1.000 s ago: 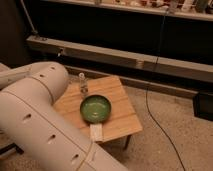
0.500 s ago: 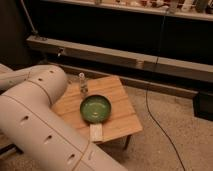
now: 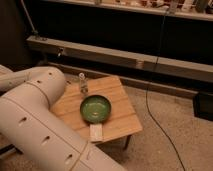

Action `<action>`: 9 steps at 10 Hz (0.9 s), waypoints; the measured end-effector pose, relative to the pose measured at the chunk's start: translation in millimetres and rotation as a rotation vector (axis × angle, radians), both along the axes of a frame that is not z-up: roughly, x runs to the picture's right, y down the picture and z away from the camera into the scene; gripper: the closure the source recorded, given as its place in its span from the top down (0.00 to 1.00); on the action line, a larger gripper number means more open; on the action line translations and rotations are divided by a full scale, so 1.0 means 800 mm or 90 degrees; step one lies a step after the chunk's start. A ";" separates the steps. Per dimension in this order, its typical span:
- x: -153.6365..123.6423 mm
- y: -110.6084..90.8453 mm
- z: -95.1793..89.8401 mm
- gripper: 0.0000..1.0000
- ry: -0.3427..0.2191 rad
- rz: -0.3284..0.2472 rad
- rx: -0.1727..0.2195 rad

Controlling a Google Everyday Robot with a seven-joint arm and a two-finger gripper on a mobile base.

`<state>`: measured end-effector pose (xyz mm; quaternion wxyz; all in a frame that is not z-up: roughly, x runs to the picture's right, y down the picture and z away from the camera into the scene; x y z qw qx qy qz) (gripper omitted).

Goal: Place the pepper in the ceramic cup

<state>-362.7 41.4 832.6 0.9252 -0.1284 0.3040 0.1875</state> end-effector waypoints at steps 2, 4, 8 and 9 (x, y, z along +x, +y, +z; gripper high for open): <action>-0.006 -0.011 -0.003 0.79 0.006 0.001 0.012; -0.018 -0.015 -0.007 0.80 0.003 0.005 0.018; -0.020 -0.017 -0.007 0.80 0.003 0.006 0.019; -0.020 -0.017 -0.007 0.80 0.003 0.006 0.019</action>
